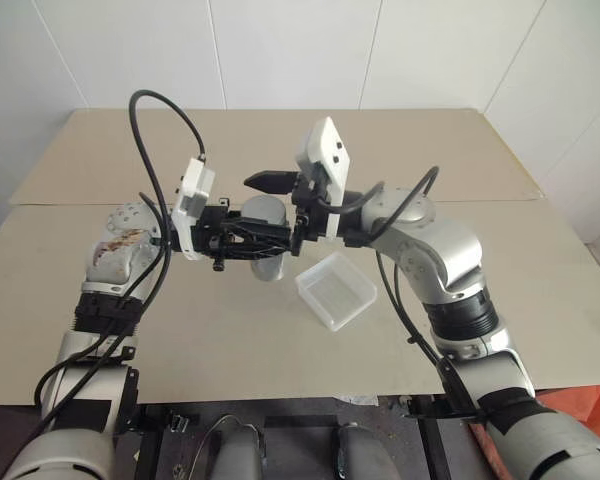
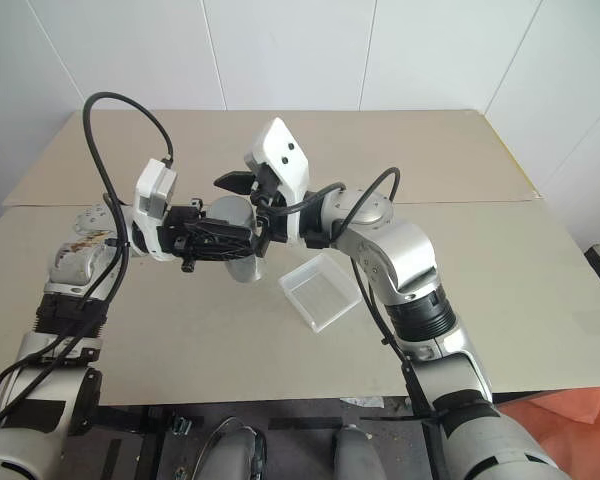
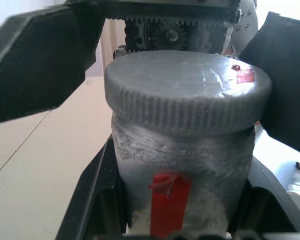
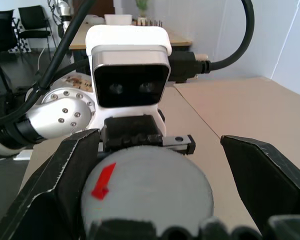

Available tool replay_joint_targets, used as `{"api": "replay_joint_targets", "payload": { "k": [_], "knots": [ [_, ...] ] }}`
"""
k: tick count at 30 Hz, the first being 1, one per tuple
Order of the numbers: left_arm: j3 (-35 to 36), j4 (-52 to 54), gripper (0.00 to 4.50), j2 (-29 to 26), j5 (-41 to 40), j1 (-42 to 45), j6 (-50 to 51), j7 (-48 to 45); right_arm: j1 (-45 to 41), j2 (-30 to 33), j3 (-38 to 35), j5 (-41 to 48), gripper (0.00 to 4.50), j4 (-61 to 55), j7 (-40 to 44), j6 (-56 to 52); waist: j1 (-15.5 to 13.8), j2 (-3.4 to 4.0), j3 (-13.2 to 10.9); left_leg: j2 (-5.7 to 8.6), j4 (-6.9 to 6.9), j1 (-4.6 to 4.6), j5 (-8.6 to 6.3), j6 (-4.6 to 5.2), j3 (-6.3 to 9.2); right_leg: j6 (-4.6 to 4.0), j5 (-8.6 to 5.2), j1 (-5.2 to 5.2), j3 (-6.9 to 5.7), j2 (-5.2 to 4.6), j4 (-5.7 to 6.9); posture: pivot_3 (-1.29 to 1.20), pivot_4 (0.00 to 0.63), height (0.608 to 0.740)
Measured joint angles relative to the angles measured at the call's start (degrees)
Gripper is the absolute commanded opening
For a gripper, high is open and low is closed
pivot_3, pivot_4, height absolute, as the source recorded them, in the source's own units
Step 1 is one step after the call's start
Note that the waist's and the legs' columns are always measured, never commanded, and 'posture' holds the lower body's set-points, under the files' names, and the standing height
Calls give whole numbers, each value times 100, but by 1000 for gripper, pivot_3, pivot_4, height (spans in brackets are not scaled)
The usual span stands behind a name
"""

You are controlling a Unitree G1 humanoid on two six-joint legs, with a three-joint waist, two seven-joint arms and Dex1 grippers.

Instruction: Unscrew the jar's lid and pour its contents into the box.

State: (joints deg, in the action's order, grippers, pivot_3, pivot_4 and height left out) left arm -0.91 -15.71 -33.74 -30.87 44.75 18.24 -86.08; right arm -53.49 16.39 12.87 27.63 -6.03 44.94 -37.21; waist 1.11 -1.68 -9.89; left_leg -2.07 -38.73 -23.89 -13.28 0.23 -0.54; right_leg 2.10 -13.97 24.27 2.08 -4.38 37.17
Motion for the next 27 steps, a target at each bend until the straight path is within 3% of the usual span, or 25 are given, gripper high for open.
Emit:
{"api": "replay_joint_targets", "payload": {
  "k": [11, 17, 27],
  "knots": [
    [336, 211, 1951, -375, -87, -312, 295, 7, 11, 368, -83, 126, 4424, 199, 512, 189, -3, 0, 0, -1, 0, 0, 0, 0, 0, 0, 0, -1, -1, 0, 0, 0, 150, 740],
    [446, 601, 1951, -498, -256, -488, 327, -177, 30, 741, -692, -55, 4424, 699, 338, 251, -32, 0, 0, -1, 1, 0, 0, 0, -2, 0, 0, -1, -2, -1, -2, 0, 150, 740],
    [424, 604, 1951, -364, -238, -534, 300, 8, 321, 917, -708, 124, 4424, 29, 573, 117, -3, 0, 0, -1, 1, 0, 0, 0, -2, 0, 0, -1, 0, -1, -2, 0, 150, 740]
  ]
}}
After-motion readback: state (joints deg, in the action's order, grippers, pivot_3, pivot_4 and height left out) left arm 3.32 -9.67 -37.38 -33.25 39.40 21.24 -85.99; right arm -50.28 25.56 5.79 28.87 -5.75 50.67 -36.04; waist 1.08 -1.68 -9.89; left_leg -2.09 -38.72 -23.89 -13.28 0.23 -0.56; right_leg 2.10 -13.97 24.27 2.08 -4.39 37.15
